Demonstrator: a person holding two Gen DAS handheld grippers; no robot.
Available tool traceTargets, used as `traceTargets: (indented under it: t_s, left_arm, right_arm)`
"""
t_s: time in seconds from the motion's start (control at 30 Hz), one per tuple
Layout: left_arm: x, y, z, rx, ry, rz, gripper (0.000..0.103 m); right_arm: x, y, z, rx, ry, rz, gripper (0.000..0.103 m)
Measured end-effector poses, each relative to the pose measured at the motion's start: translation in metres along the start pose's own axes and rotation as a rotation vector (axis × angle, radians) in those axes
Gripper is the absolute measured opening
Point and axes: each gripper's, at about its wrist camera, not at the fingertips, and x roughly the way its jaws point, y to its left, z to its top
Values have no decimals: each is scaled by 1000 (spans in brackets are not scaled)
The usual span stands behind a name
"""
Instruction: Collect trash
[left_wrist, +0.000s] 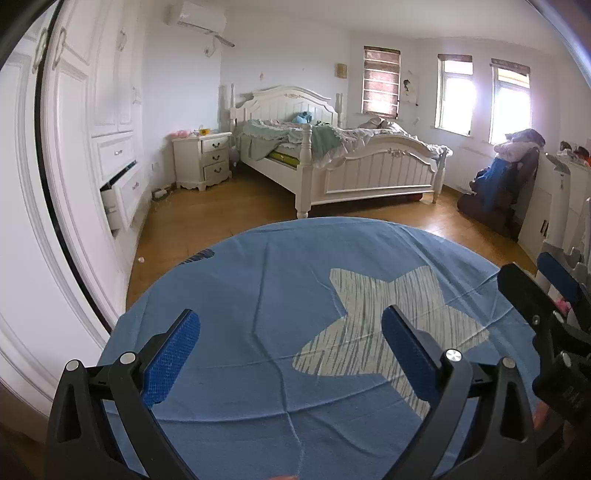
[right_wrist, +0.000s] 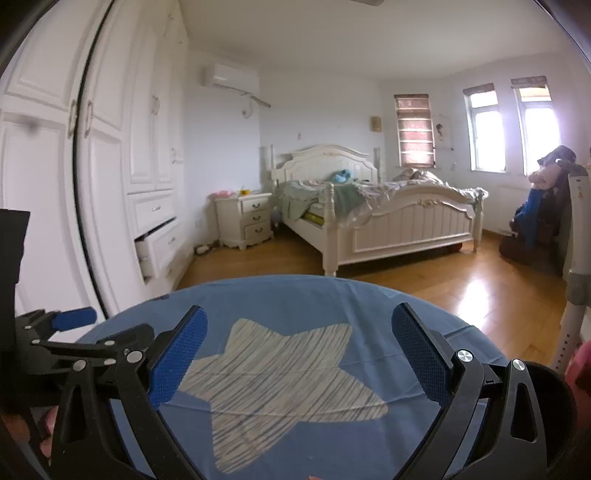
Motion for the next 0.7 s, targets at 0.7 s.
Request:
traceTargets:
  t_s: [0.7]
  left_arm:
    - [-1, -4, -2, -10, -2, -2, 98]
  right_arm:
    - [-5, 1, 0, 19, 1, -1, 98]
